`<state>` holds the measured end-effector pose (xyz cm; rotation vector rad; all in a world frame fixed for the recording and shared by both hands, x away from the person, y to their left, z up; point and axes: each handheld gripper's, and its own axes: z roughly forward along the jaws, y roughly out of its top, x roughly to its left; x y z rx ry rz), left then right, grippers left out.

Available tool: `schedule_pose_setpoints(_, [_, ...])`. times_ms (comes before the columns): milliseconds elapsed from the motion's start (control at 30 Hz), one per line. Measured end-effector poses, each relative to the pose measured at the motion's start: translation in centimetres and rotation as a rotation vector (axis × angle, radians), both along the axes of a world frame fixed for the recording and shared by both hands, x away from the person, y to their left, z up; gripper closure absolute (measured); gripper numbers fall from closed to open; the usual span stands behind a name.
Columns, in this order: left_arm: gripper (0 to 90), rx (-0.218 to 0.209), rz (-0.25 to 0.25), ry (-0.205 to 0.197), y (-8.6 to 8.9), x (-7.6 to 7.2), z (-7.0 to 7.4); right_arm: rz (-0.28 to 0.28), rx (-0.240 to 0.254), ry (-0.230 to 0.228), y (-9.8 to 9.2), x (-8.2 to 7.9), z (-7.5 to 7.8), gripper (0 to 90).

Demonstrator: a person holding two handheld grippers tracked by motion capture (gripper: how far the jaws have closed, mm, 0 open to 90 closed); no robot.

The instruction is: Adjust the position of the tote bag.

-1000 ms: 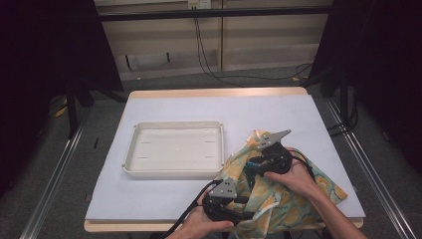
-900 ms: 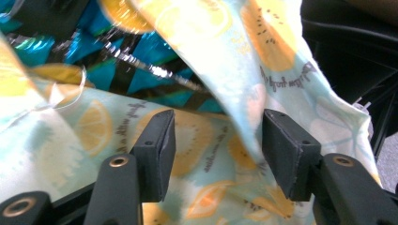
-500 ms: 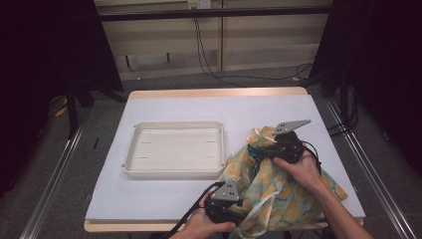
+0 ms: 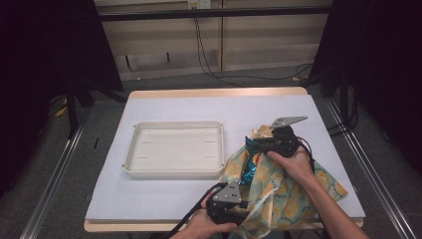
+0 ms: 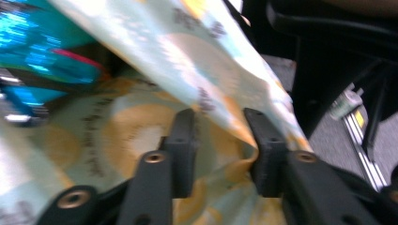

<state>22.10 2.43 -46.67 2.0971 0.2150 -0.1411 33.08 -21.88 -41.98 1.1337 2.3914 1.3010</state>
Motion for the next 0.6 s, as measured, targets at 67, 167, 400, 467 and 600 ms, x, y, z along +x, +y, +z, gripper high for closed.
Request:
schedule_pose_setpoints(67, [62.1,-0.015,0.027,0.002,0.5,0.2,0.3,0.0,0.018,-0.01,-0.3,-0.3,0.3,57.8])
schedule_pose_setpoints(167, [58.4,-0.035,0.051,0.007,1.4,0.6,0.6,-0.007,0.035,-0.03,-0.7,-0.9,0.8,52.6])
schedule_pose_setpoints(400, [55.4,-0.049,0.092,0.023,2.6,1.1,1.3,0.02,0.018,-0.056,-0.8,-3.4,1.5,43.2])
schedule_pose_setpoints(467, [55.8,-0.062,0.101,0.026,2.7,1.3,1.3,0.023,0.005,-0.072,-0.8,-4.2,1.7,41.3])
schedule_pose_setpoints(600, [55.6,-0.088,0.113,0.026,3.3,1.7,1.9,0.026,0.006,-0.079,-1.8,-5.5,1.7,38.5])
